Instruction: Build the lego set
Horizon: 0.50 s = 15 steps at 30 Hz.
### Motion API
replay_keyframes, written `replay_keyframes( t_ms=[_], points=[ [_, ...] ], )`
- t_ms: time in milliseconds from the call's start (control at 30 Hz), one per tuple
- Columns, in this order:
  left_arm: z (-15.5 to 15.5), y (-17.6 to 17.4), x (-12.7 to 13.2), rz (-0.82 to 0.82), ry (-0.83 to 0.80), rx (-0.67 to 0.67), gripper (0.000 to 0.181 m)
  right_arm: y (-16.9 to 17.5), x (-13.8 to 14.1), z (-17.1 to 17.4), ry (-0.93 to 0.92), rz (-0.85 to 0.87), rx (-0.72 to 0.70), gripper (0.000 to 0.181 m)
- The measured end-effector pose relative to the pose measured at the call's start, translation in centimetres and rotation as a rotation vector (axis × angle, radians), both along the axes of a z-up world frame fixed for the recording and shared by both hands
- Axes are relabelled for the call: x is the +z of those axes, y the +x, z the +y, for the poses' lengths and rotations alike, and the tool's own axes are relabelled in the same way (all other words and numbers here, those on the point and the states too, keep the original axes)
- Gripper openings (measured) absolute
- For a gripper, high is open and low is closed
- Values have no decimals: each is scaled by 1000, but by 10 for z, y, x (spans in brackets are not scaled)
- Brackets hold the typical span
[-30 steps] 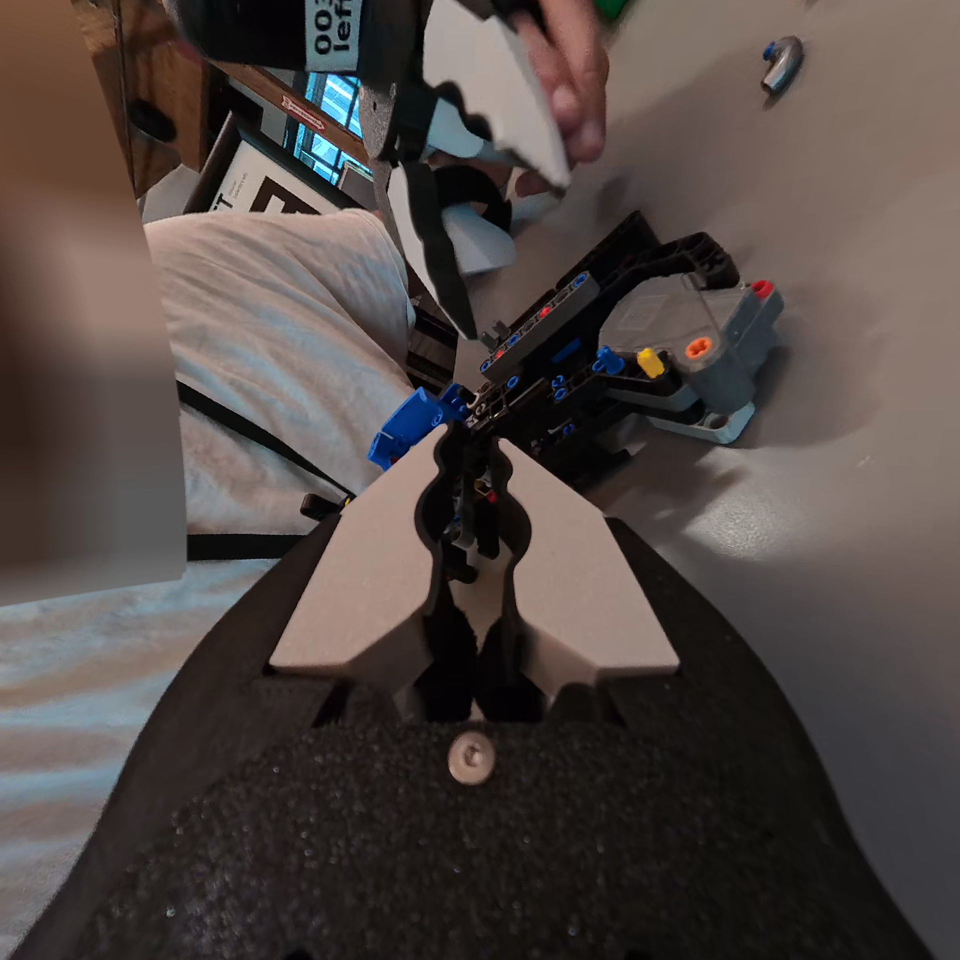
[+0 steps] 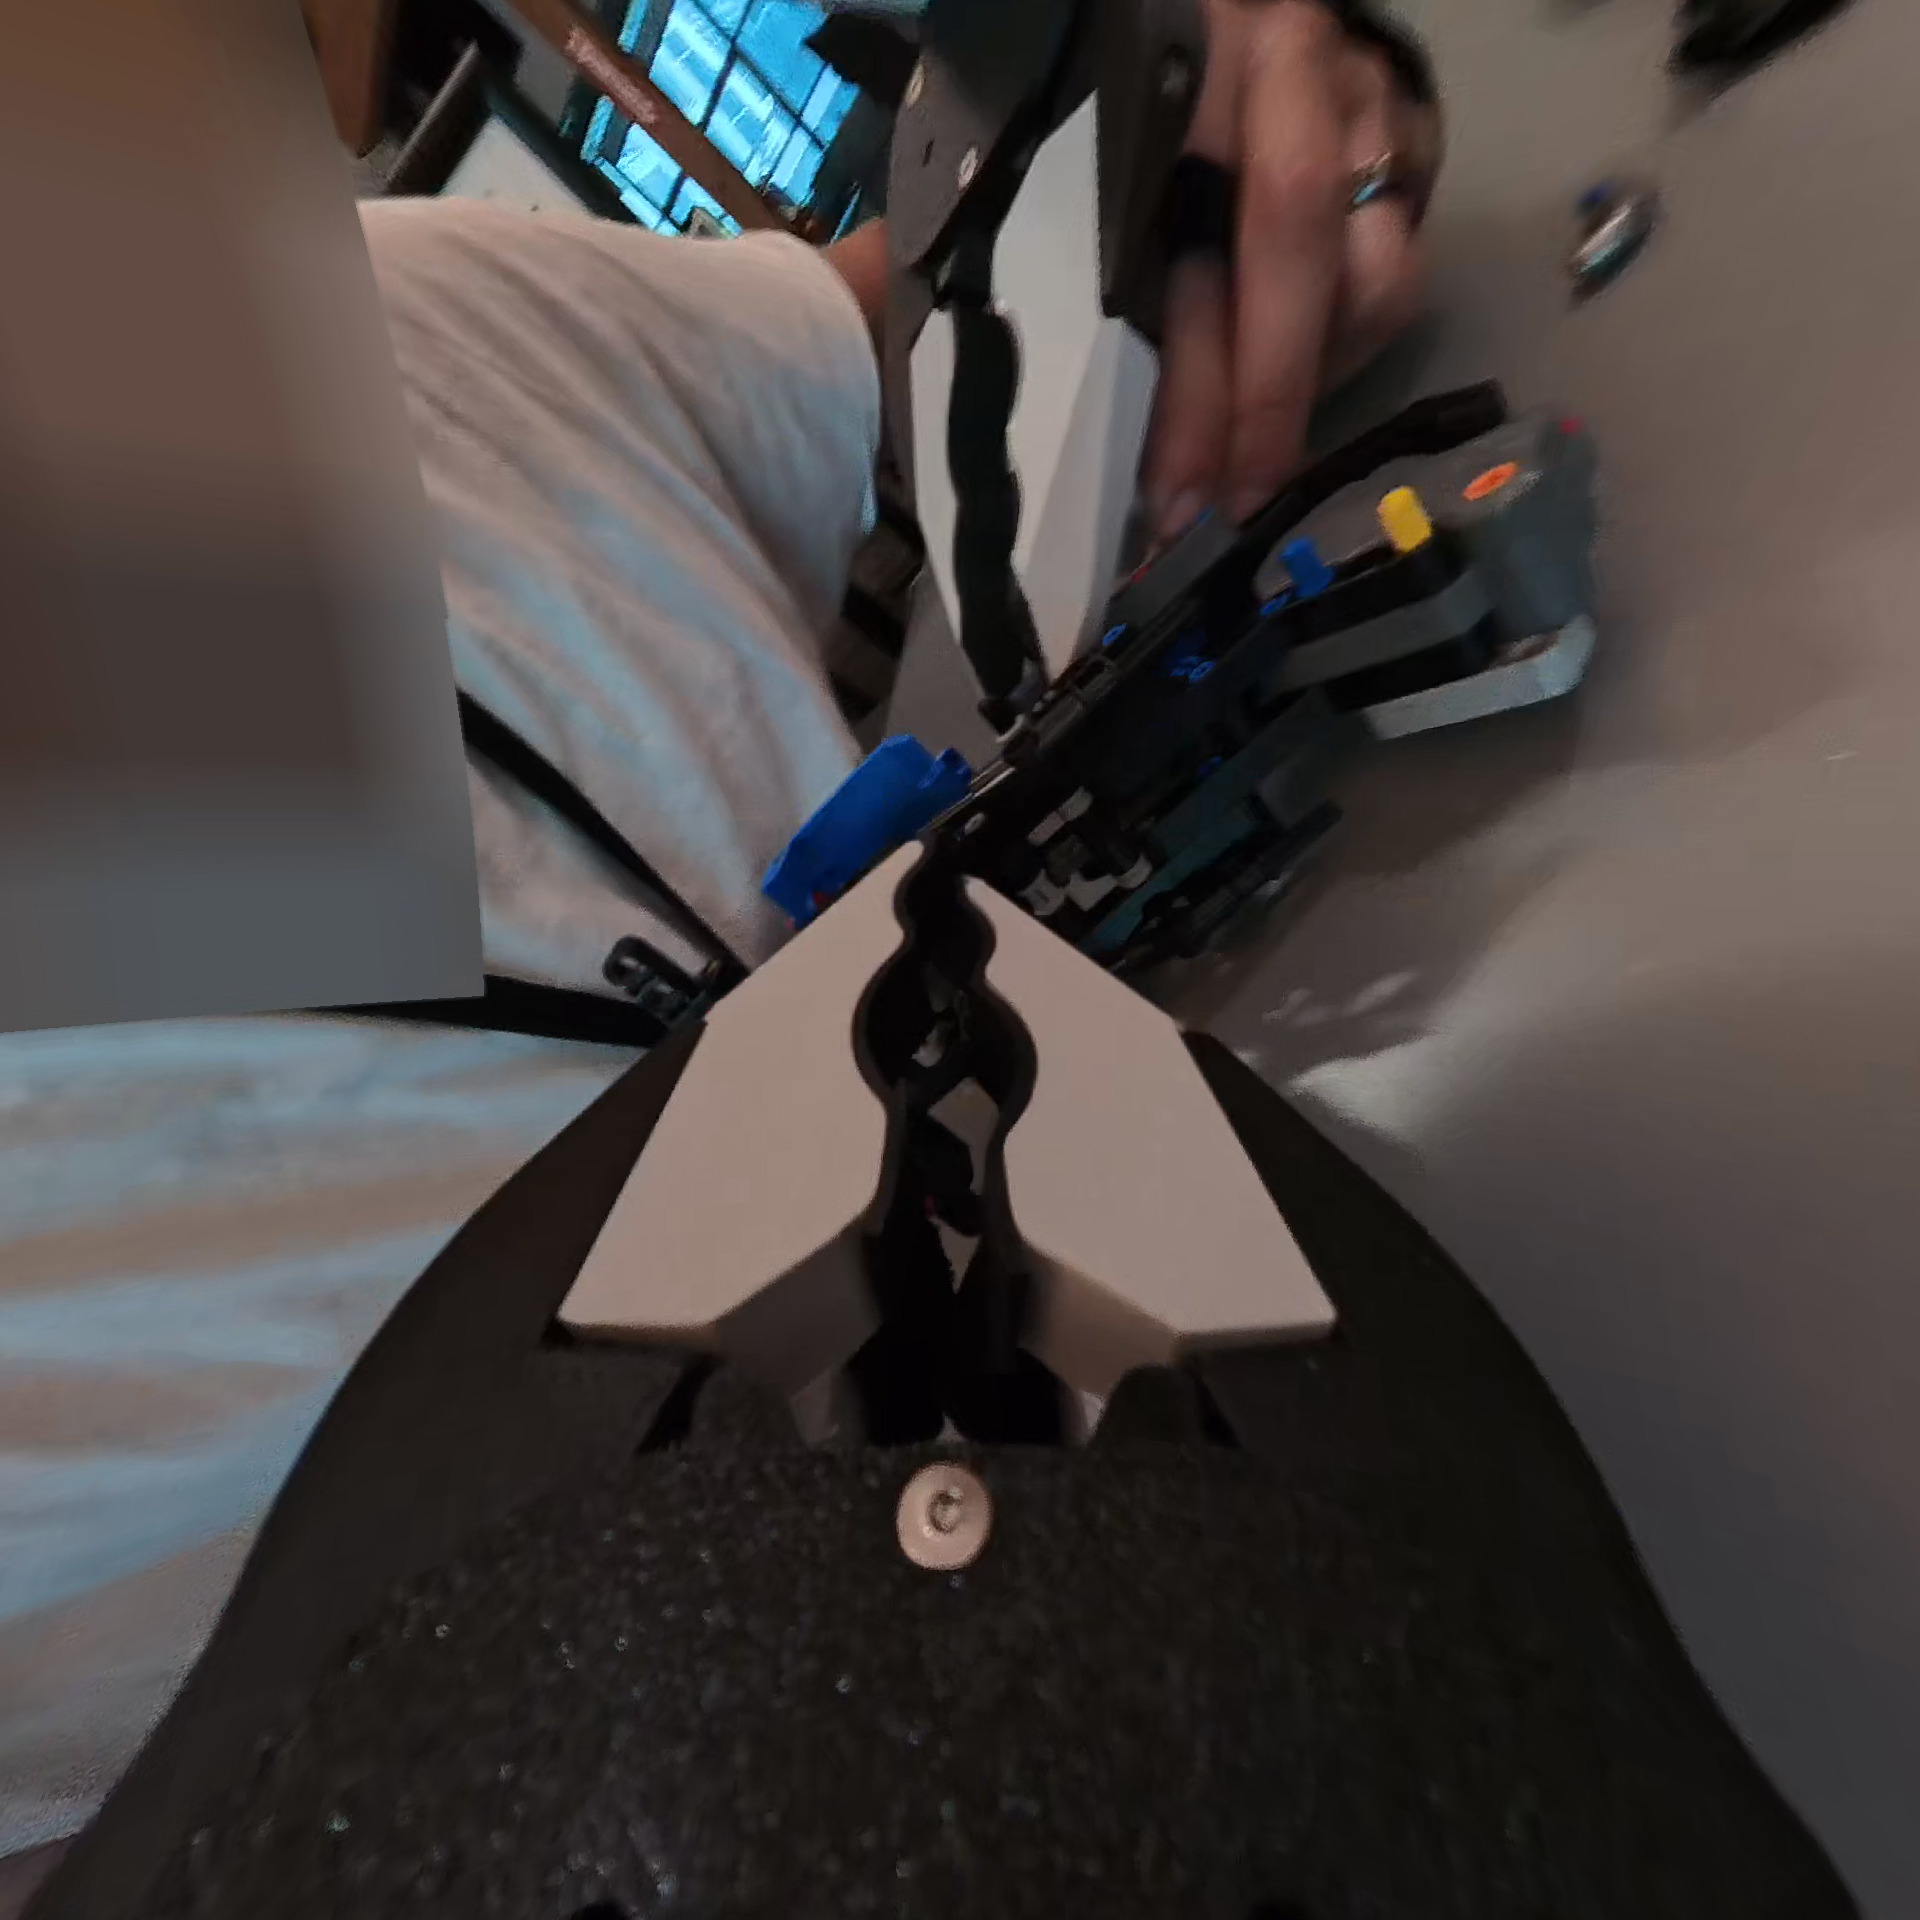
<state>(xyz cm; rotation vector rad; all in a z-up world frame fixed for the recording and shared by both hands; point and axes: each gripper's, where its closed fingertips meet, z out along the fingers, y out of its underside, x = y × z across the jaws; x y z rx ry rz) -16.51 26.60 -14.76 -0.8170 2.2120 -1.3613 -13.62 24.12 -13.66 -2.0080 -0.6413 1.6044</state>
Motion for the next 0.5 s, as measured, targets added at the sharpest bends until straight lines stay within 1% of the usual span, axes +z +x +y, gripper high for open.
replay_keyframes(
  t_ms=[67,100,133,167,200,233,267,333,367,433,500],
  points=[
    [1,4,2,-51,32,8,9,7,3,8,12,18,-42,0],
    [1,4,2,-54,32,5,9,8,7,9,38,35,-45,0],
    [1,4,2,-47,22,1,9,9,5,10,89,-5,-48,0],
    [1,4,2,-45,18,1,9,12,-3,12,153,-88,-52,3],
    [2,5,3,-48,20,5,10,16,-4,16,221,-138,-71,8],
    [2,5,3,-52,22,12,10,20,2,24,283,-153,-120,14],
    [2,7,3,-54,24,28,10,23,8,29,335,-177,-158,17],
    [3,13,3,-47,20,86,10,28,11,38,366,-272,-210,19],
    [3,17,3,-39,15,123,10,27,13,39,342,-301,-223,23],
    [3,27,4,-12,-9,227,10,22,16,38,286,-343,-246,21],
    [0,34,4,1,-28,311,10,28,8,45,332,-498,-293,19]
  ],
)
